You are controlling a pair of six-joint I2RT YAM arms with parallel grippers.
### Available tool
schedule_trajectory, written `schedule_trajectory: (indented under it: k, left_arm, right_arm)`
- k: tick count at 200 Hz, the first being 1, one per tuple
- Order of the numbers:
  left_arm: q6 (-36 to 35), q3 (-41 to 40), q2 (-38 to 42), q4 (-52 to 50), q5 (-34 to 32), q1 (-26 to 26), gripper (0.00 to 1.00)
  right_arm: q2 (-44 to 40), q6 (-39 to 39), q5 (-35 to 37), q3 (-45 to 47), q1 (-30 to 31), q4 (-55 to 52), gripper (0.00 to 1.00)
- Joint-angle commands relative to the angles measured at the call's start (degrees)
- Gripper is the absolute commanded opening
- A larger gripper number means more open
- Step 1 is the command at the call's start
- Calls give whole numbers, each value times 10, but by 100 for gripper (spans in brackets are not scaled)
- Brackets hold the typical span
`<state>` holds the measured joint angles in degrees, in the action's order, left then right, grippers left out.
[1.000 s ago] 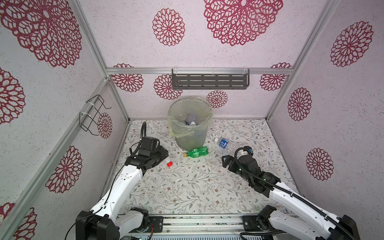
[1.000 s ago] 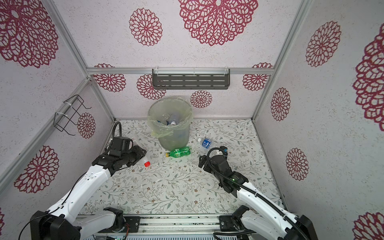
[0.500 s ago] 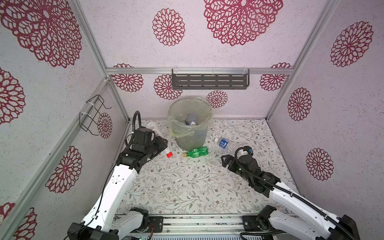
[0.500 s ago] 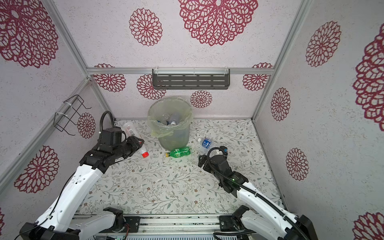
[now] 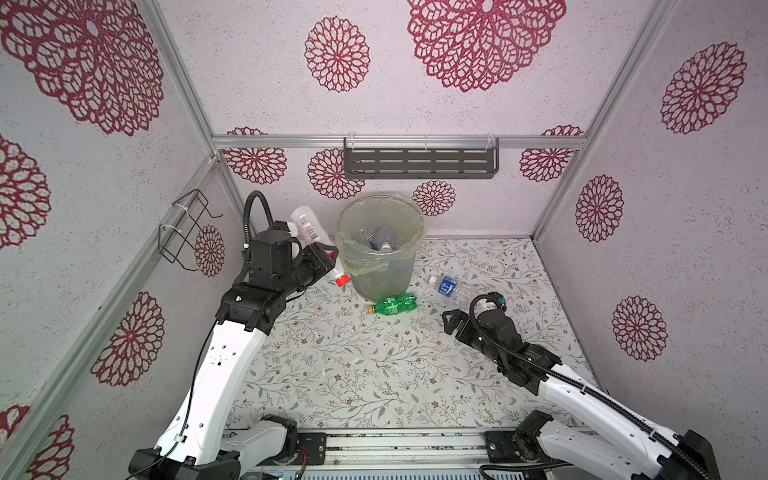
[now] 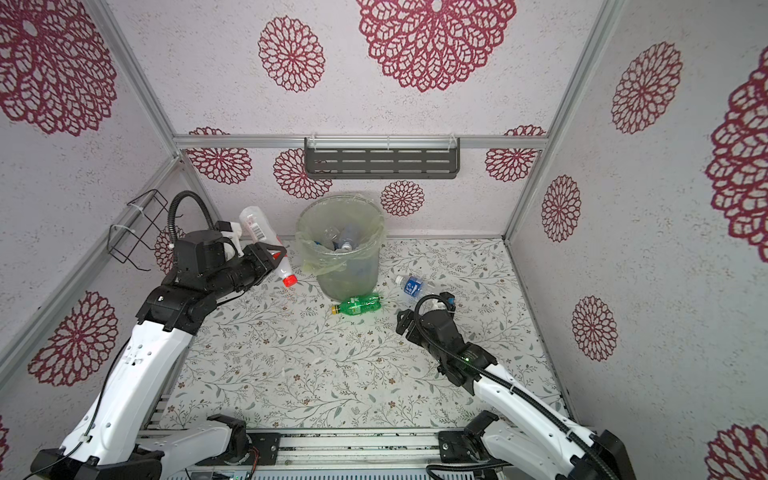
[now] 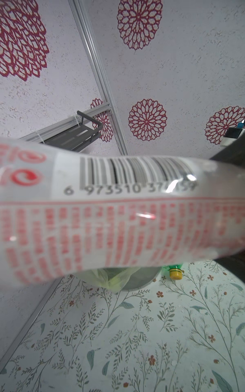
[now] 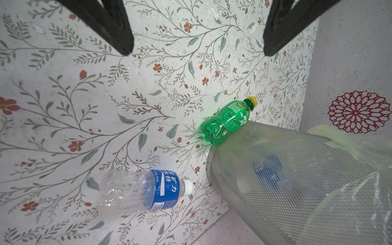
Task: Throw the plastic bottles in the bin
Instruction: Pick up the plastic bottle from the middle-left of the table, then throw the plastic bottle into the trash bin.
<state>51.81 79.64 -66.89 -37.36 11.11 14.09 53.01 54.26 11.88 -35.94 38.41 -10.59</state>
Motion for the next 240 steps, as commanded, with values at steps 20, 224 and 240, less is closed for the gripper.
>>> schedule_trajectory:
  k: [20, 224, 240]
  left_arm:
    - [-4, -4, 8, 5, -3, -4, 46]
    - [-44, 502, -309, -122, 57, 14, 97]
    - [-48, 435, -251, -108, 48, 8, 97]
  right_arm:
    - [-15, 13, 14, 10, -2, 2, 99]
    - [-41, 30, 46, 24, -2, -11, 99]
    - [-30, 26, 42, 20, -4, -4, 99]
